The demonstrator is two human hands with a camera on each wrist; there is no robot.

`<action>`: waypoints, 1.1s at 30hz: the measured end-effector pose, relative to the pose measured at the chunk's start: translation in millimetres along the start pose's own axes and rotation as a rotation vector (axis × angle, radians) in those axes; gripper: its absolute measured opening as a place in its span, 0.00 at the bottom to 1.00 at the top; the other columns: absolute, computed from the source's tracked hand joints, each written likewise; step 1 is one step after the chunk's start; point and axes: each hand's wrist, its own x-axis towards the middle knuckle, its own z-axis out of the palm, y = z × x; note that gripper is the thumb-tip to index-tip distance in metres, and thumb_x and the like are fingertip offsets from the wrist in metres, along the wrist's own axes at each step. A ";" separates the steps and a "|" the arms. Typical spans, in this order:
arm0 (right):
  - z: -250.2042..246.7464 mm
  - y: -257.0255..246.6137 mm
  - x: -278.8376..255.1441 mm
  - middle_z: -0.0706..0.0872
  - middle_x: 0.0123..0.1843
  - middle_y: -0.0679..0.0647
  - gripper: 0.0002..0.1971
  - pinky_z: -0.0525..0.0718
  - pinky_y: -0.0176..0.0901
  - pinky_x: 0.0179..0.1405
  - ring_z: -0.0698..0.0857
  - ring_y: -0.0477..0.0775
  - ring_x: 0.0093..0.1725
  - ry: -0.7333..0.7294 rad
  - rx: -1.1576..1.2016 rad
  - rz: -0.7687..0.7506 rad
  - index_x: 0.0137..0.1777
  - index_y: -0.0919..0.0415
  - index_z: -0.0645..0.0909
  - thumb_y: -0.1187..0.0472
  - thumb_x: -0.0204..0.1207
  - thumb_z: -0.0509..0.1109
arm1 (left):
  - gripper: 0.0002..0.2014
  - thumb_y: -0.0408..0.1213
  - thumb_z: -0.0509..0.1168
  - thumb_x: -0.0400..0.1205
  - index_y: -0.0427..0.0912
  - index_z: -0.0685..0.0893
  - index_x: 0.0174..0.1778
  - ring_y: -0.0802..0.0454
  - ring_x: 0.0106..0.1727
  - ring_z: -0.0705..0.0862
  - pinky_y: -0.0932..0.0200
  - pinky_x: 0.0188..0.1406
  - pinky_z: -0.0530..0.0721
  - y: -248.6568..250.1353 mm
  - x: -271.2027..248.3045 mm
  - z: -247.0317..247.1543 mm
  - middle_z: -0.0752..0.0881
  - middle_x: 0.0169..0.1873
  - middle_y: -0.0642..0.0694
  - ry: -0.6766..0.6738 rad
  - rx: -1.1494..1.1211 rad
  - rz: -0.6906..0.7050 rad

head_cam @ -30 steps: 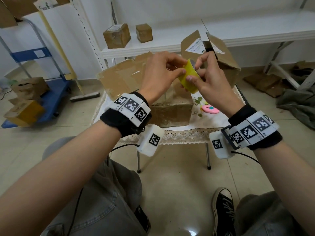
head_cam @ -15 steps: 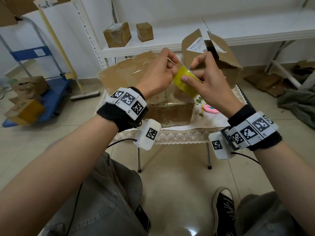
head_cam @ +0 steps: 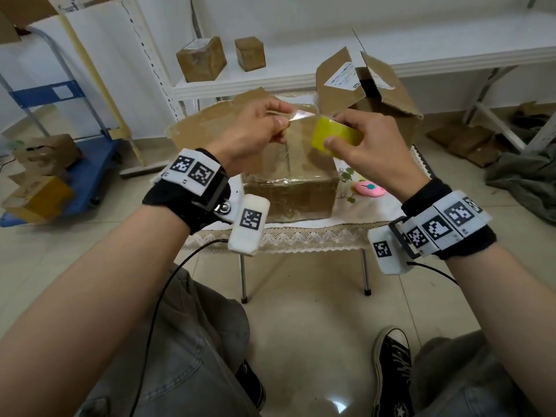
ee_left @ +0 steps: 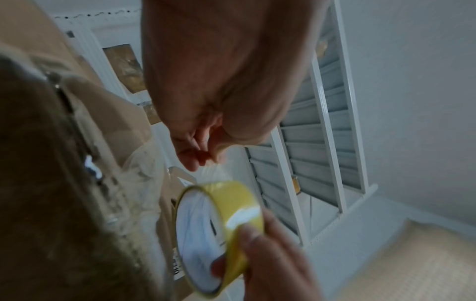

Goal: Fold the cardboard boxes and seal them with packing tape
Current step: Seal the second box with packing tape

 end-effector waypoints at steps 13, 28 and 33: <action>-8.8 8.6 -6.6 0.75 0.29 0.47 0.19 0.69 0.40 0.33 0.74 0.44 0.31 -0.017 0.065 0.042 0.30 0.51 0.75 0.44 0.76 0.75 | 0.04 0.29 0.73 0.80 0.40 0.85 0.43 0.58 0.40 0.83 0.68 0.42 0.85 -6.2 -13.4 -9.9 0.85 0.40 0.48 0.098 -0.090 -0.139; -13.9 3.2 -21.9 0.79 0.26 0.55 0.30 0.72 0.42 0.21 0.76 0.52 0.26 0.094 -0.114 0.075 0.32 0.65 0.80 0.34 0.69 0.77 | 0.05 0.24 0.68 0.83 0.35 0.84 0.43 0.63 0.27 0.85 0.66 0.37 0.87 -26.3 -47.1 -17.1 0.84 0.36 0.45 0.219 -0.154 -0.104; -26.1 -8.5 -27.8 0.72 0.27 0.61 0.22 0.63 0.39 0.27 0.65 0.47 0.26 0.058 -0.095 0.031 0.31 0.69 0.73 0.49 0.74 0.69 | 0.06 0.25 0.70 0.82 0.38 0.84 0.41 0.59 0.32 0.86 0.69 0.36 0.84 -25.5 -54.8 -20.2 0.84 0.37 0.46 0.244 -0.155 -0.090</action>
